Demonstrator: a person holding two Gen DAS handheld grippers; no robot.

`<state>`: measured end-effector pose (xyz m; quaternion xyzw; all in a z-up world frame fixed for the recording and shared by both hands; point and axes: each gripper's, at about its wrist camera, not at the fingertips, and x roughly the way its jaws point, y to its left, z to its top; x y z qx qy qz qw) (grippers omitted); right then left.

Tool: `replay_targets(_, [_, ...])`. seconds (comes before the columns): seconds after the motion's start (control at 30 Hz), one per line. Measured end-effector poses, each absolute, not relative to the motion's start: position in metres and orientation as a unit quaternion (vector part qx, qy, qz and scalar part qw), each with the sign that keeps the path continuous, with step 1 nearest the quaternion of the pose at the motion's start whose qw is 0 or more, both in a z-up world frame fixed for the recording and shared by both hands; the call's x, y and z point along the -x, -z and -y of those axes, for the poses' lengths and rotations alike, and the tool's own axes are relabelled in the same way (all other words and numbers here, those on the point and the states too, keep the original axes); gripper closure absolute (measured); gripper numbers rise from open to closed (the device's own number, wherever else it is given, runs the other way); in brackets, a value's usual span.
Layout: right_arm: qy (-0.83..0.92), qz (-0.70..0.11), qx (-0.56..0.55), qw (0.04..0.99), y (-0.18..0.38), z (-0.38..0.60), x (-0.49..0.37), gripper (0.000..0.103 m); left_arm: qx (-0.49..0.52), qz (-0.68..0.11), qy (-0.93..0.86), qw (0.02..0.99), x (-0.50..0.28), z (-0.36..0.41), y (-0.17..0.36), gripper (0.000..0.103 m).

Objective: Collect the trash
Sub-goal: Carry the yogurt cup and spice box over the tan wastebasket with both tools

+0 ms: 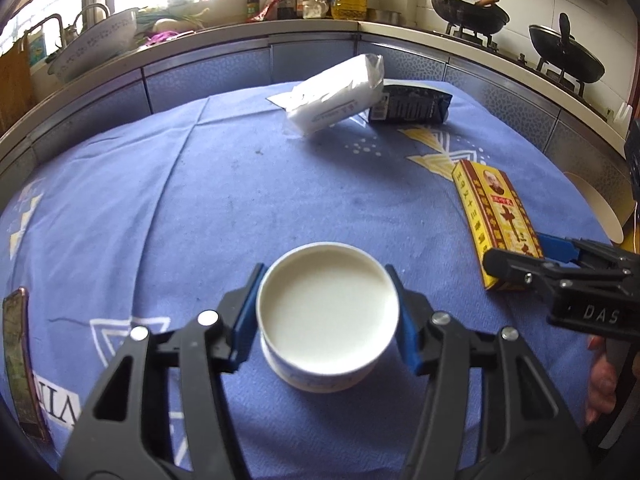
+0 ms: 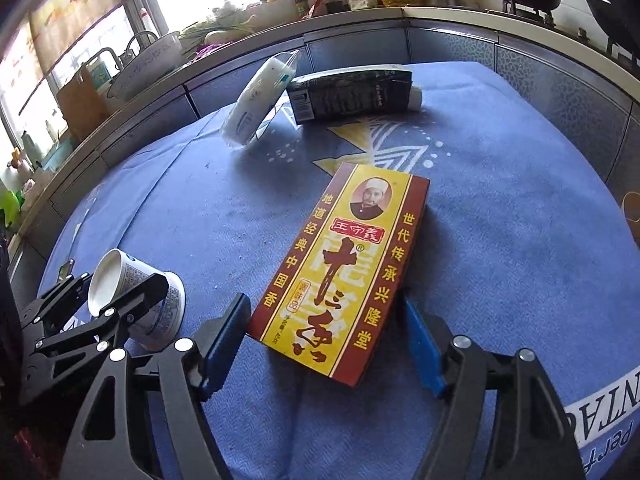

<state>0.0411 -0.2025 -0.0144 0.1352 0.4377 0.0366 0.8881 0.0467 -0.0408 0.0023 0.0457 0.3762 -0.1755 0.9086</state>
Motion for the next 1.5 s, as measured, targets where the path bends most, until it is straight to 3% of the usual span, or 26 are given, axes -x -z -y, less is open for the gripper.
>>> replay_targets(0.63, [0.002,-0.367,-0.261,0.893,-0.006,0.332,0.050,0.035,-0.112,-0.375,0.236,0.890,-0.036,0.163,-0.022,0.048])
replay_targets(1.5, [-0.073,-0.312,-0.367,0.873,-0.026,0.389,0.064,0.037,-0.147,-0.386,0.259,0.873,-0.039,0.238,-0.031,0.047])
